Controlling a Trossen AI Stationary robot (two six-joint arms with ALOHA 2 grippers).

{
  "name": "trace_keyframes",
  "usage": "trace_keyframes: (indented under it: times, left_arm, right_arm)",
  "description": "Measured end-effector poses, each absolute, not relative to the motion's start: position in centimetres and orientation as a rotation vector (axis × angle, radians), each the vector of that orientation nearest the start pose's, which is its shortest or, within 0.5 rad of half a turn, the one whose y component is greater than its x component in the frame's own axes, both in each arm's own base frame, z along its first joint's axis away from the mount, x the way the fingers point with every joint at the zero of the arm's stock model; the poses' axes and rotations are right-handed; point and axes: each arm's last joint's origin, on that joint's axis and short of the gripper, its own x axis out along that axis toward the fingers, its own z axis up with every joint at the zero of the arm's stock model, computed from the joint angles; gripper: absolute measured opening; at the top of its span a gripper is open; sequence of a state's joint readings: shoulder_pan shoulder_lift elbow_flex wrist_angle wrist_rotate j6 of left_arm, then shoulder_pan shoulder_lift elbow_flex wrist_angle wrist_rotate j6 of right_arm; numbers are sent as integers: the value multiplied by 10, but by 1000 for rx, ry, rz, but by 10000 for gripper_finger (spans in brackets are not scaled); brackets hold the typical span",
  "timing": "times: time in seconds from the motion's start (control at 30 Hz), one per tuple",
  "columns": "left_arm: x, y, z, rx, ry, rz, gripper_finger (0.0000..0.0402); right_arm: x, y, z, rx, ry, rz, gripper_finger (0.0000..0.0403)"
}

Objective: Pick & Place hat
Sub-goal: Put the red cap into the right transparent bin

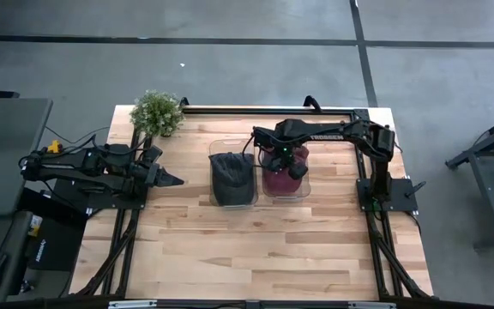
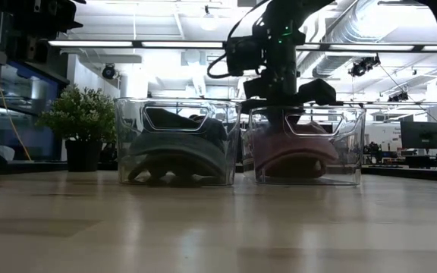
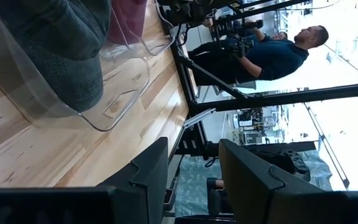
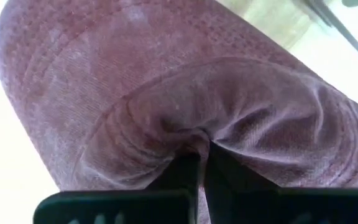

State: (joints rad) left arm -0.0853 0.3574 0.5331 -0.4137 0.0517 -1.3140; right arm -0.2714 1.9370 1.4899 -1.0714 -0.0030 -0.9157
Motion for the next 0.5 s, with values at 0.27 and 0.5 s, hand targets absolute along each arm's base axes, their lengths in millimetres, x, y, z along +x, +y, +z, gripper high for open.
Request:
trace_keyframes:
  times: [0.27,0.5]
  left_arm:
    - [97,-10,275,-1302,294,38,137]
    - [97,-10,275,-1302,293,39,137]
  right_arm:
    - [352,-100,202,-508,1495,413,14]
    - [352,-97,203,-489,1500,407,21]
